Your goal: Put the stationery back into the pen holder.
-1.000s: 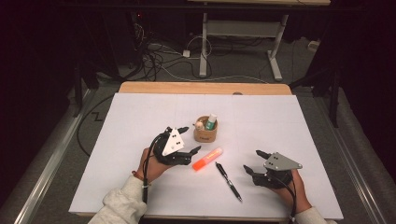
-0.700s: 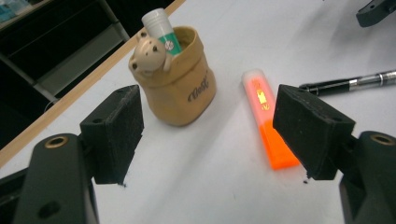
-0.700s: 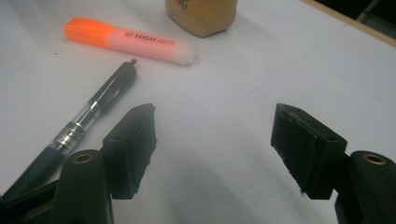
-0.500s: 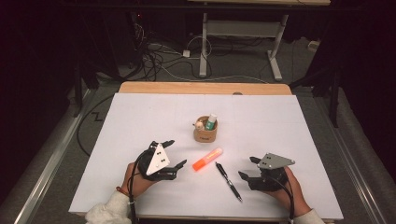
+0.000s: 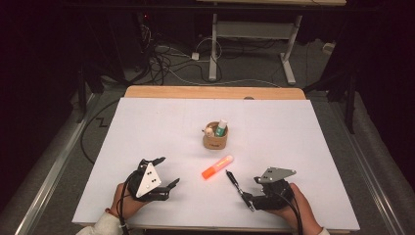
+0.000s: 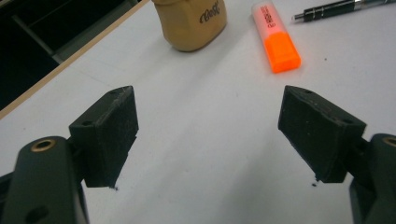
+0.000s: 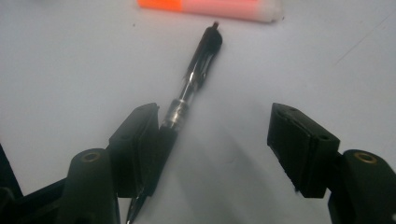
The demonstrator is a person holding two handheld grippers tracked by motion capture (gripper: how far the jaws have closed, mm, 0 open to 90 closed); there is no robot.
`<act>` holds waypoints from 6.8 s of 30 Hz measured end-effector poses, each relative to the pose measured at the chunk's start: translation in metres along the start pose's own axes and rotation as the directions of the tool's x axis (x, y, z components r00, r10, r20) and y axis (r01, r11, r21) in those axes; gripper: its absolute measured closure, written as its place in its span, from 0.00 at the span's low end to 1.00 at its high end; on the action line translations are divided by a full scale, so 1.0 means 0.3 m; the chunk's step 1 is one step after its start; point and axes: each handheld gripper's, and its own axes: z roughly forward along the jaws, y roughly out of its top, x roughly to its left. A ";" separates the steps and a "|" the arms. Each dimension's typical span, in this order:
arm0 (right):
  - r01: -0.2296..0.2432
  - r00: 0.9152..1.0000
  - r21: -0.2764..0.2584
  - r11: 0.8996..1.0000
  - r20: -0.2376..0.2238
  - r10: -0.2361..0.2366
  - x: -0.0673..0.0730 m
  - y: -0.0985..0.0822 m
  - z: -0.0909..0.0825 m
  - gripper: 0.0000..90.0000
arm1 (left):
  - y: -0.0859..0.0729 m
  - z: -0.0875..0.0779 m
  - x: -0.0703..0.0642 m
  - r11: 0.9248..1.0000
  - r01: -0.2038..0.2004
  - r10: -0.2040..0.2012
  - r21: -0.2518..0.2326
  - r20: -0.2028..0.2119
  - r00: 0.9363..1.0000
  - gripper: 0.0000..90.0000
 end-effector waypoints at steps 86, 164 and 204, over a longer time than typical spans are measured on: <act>0.197 0.971 0.310 0.930 -0.192 -0.142 0.058 0.427 0.058 0.86 | 0.266 0.311 -0.268 0.787 -0.610 0.616 0.096 -0.056 0.786 0.85; 0.177 0.981 -0.260 0.949 0.130 -0.147 -0.152 -0.011 -0.009 0.39 | 0.463 0.490 0.254 0.875 0.392 -0.290 -0.285 0.340 0.894 0.85; 0.199 0.977 -0.253 0.947 0.124 -0.173 -0.149 -0.014 -0.010 0.39 | 0.417 0.547 0.264 0.893 0.393 -0.332 -0.220 0.269 0.904 0.69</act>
